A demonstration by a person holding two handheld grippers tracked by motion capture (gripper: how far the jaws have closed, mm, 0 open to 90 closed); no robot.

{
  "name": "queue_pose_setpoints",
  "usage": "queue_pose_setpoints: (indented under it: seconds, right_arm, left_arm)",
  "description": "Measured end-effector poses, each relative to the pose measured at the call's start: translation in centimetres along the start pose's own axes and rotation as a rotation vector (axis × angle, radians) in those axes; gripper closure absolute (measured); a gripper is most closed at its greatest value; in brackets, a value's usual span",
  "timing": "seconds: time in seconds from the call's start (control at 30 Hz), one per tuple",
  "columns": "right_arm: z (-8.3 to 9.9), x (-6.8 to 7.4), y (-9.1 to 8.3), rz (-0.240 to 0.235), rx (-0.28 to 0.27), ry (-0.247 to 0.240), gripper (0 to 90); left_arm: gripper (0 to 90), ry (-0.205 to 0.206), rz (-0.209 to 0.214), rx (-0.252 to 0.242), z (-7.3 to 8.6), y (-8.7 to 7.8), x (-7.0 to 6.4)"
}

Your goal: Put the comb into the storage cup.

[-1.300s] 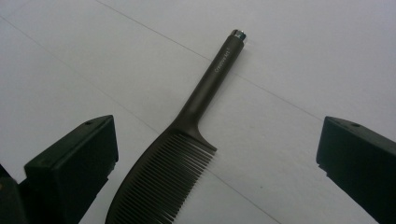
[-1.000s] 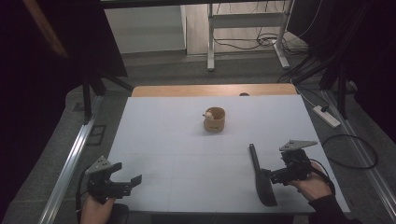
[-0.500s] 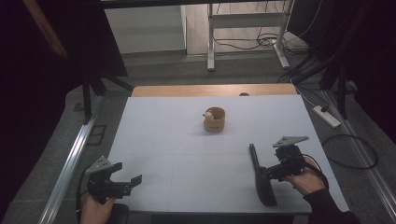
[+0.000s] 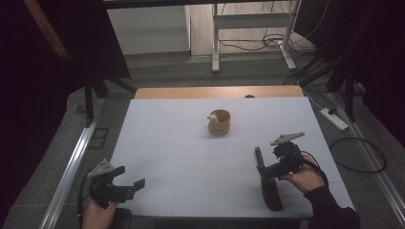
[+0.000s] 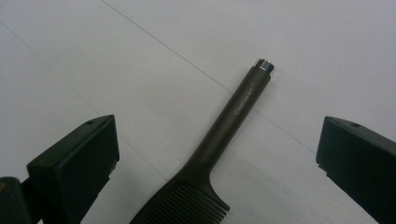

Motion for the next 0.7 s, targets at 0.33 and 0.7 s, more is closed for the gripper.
queue_pose_setpoints:
  seconds: [0.33, 0.7]
  right_arm:
    - [-1.1, 0.0, 0.9, 0.009, 0.027, -0.015, 0.0]
    - [-2.0, 0.1, 2.1, 0.023, 0.066, -0.04, 10.3]
  left_arm:
    - [1.8, -0.005, -0.001, 0.0, 0.0, 0.0, 0.0]
    - [1.9, -0.01, 0.004, 0.0, 0.0, 0.0, 0.1]
Point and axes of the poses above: each handheld gripper's, and its own axes: y roughly forward along the jaws, z roughly out of its underside, x roughly to its left, the point moved 1 cm from there along y, roughly forward along the jaws, and after that the axes turned 9 degrees about x, right-handed, at the moved point
